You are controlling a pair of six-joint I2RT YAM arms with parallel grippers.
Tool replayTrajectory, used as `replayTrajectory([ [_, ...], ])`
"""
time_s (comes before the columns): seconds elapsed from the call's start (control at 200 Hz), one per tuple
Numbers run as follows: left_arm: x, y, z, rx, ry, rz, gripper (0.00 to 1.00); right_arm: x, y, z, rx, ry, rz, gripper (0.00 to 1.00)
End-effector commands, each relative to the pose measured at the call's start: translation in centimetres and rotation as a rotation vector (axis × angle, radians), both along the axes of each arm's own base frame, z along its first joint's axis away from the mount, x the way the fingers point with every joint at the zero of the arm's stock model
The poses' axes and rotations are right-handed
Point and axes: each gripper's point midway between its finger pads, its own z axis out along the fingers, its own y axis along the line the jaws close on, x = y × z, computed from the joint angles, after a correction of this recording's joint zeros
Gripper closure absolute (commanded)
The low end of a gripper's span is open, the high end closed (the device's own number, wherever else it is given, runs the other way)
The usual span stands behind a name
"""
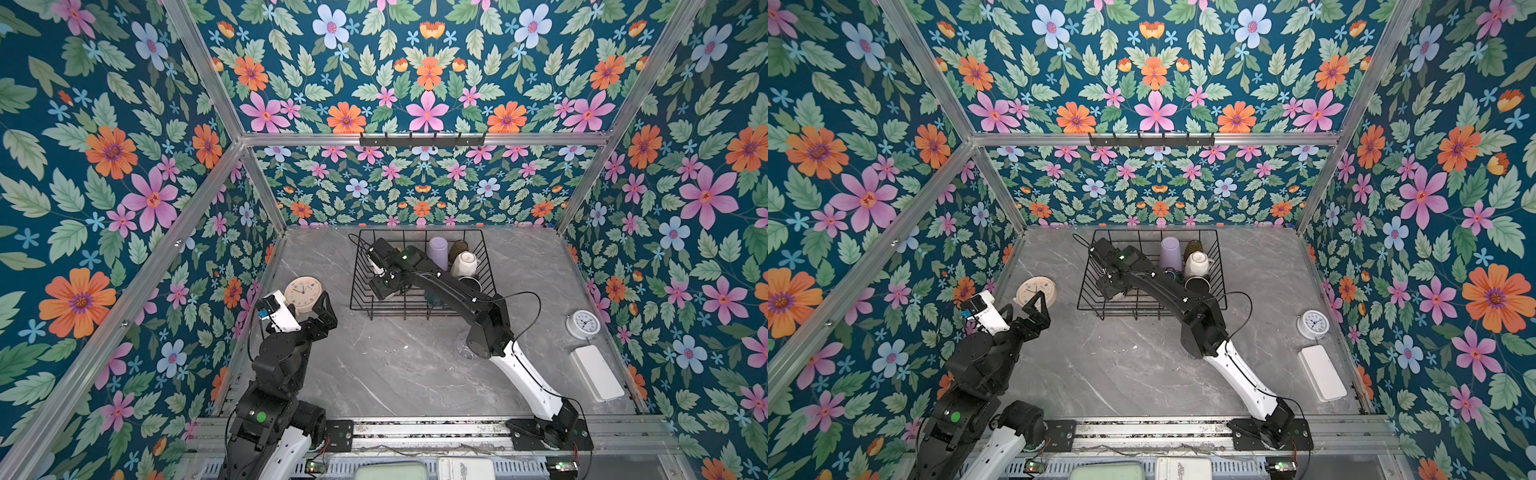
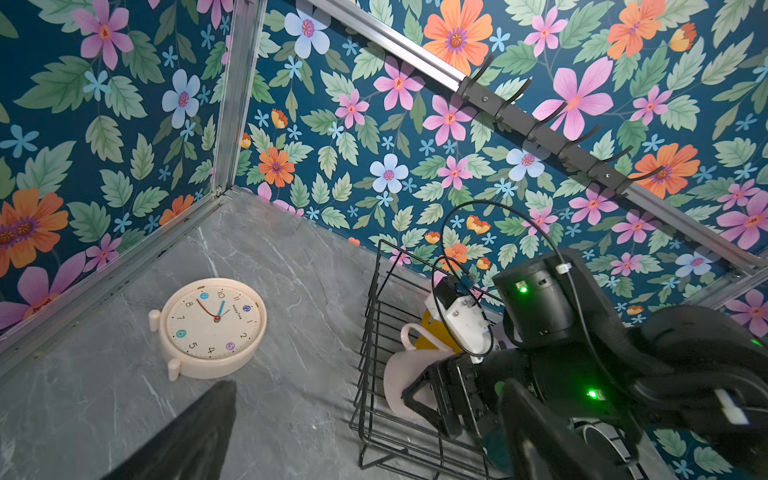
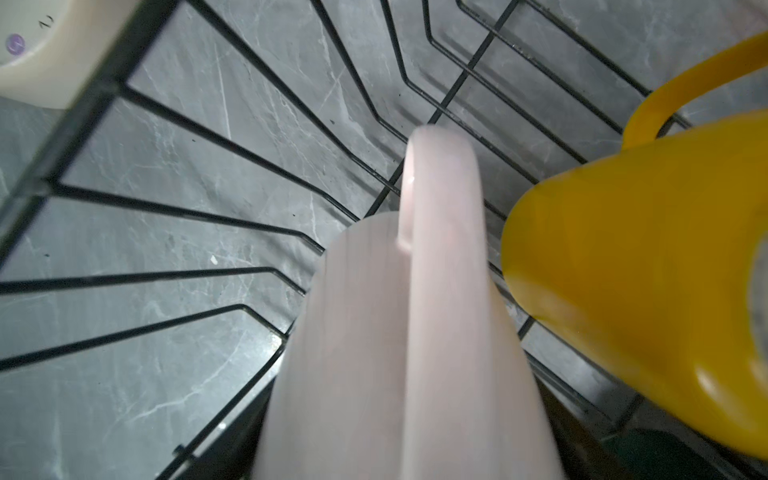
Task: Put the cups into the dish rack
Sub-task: 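Lower the pink mug mouth-down into the rack beside the yellow mug with the right gripper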
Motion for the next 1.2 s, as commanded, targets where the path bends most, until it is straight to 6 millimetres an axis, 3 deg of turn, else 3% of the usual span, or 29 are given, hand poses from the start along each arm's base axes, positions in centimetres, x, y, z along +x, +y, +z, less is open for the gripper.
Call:
replayTrajectory([
  [0.0,-0.06,-0.04,0.40,-0.012,-0.011,-0.003,0.00,0.15,0.05,0.24,-0.007,-0.015,0.008,0.86],
  [0.08,-0.06,-0.08,0.43,-0.015,-0.011,-0.005,0.00,0.14,0.03,-0.15,-0.013,-0.009,0.009,0.78],
  [0.265,0.02,-0.12,0.47,-0.017,-0.013,-0.006,0.00,-0.11,0.06,-0.35,-0.013,0.004,0.016,0.42],
  [0.415,0.08,-0.24,0.47,-0.015,-0.012,-0.011,0.00,-0.25,0.30,-0.34,-0.004,0.009,0.026,0.28],
  [0.89,-0.09,-0.25,0.51,-0.011,-0.015,-0.016,0.00,-0.49,0.33,-0.53,-0.004,0.022,0.038,0.16],
  [1.195,-0.33,-0.07,0.52,-0.010,-0.019,-0.012,0.00,-0.51,0.70,-0.02,0.020,0.020,0.037,0.13],
])
